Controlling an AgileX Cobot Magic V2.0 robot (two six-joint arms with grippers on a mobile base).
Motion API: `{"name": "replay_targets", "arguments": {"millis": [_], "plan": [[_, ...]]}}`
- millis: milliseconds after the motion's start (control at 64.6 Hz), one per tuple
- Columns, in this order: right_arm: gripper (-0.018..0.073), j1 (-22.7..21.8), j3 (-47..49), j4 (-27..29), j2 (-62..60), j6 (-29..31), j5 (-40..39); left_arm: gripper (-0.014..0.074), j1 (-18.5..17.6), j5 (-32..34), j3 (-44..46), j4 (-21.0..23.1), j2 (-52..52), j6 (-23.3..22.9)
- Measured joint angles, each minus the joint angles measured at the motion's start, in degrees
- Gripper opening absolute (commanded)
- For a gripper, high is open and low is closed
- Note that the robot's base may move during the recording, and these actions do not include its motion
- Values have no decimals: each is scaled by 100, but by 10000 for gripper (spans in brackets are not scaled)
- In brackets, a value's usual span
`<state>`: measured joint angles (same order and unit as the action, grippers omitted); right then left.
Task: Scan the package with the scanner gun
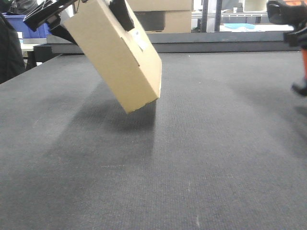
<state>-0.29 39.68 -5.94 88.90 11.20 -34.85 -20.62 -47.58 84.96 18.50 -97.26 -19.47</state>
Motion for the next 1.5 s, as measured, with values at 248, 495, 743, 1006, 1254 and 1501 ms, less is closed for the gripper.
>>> {"name": "replay_targets", "arguments": {"millis": [248,495,743,1006,1254,1501], "plan": [[-162,0,200,-8,-50,373,257,-111,0,-21,0,0,0,0],[-162,0,200,93,119,-1391,-189,-111,0,-21,0,0,0,0],[-162,0,200,-436,618,-2563,-1010,-111,0,-24,0,0,0,0],[-162,0,200,-572,690,-2633,-825,-111,0,-10,0,0,0,0],[-162,0,189,-572,919,-2655,-759,-111,0,50,0,0,0,0],[-162,0,189,-572,919,-2668,-759,-111,0,50,0,-88,0,0]]}}
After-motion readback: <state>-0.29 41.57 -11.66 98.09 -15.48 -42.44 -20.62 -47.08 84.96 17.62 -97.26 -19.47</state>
